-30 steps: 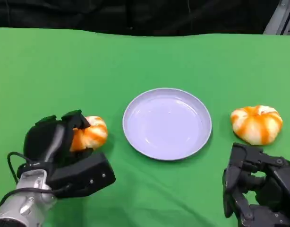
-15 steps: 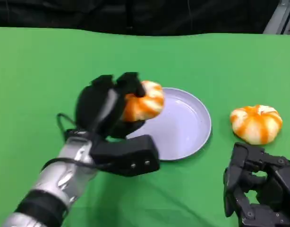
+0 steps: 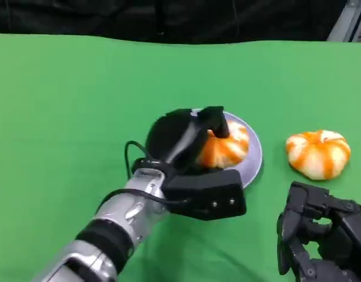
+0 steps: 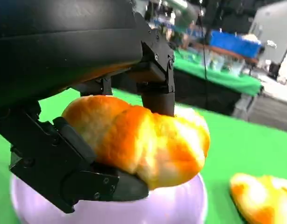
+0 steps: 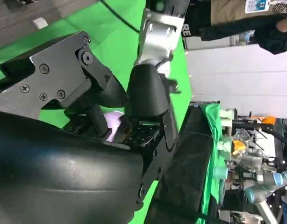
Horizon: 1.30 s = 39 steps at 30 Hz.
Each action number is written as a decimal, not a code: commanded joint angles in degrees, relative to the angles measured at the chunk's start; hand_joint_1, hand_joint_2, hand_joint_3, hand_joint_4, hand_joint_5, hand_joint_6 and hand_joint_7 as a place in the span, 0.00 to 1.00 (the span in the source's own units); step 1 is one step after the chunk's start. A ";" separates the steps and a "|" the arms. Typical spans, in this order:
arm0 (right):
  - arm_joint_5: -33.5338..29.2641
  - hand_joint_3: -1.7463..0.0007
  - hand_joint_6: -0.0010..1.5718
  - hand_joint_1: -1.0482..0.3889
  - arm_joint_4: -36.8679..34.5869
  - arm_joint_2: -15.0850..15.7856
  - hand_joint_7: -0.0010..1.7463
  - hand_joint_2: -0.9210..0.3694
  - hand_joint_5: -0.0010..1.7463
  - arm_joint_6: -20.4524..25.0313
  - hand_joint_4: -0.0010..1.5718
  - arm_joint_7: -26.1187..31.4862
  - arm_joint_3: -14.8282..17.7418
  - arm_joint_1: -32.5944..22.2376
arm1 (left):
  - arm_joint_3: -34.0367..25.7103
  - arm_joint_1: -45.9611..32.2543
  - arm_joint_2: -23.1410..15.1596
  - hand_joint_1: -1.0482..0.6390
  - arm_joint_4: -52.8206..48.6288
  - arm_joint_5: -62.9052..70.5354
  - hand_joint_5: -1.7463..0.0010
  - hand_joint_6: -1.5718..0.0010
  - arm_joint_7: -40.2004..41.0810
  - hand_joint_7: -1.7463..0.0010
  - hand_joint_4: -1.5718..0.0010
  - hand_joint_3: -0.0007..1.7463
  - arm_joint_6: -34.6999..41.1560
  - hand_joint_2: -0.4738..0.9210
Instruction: Grasp the bread from the table and place it into the plate.
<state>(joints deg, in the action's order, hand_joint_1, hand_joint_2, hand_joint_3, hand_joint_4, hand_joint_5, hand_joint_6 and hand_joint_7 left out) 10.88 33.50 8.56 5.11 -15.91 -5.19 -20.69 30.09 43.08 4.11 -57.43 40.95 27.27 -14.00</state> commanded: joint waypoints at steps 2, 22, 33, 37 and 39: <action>0.14 0.28 0.44 0.68 1.92 -0.06 0.95 0.29 1.00 0.58 0.53 0.91 -0.66 -0.79 | 0.32 2.15 -0.55 0.54 -4.80 -0.47 0.00 0.52 -0.85 0.18 0.47 0.17 -1.52 0.96; 1.53 0.25 0.46 0.67 1.80 0.26 0.92 0.32 1.00 1.19 0.55 0.91 -1.11 -0.37 | 1.66 1.06 -4.81 0.11 1.71 -2.40 0.98 0.87 -22.48 1.00 0.97 0.38 1.45 1.00; 0.79 0.25 0.46 0.68 0.74 0.35 0.91 0.32 1.00 0.29 0.54 0.94 -1.14 0.26 | 0.51 -4.42 -12.09 0.00 20.18 -5.03 1.00 1.00 -39.99 1.00 1.00 0.53 8.26 1.00; 0.56 0.25 0.46 0.69 0.53 0.33 0.91 0.33 1.00 -0.43 0.54 0.89 -1.18 0.17 | -2.16 -7.94 -13.85 0.00 26.84 -7.54 1.00 1.00 -41.50 1.00 1.00 0.53 9.57 1.00; 0.52 0.25 0.47 0.69 0.59 0.36 0.91 0.33 1.00 -0.23 0.54 0.97 -1.26 0.18 | -3.88 -10.07 -14.58 0.00 30.91 -9.10 1.00 1.00 -41.54 1.00 1.00 0.50 9.83 1.00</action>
<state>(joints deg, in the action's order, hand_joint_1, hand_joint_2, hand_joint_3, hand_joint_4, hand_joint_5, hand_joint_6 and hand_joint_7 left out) 11.57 34.15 8.55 5.39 -15.03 -6.97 -20.41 28.56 35.55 -8.73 -31.28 33.84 -13.64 -4.71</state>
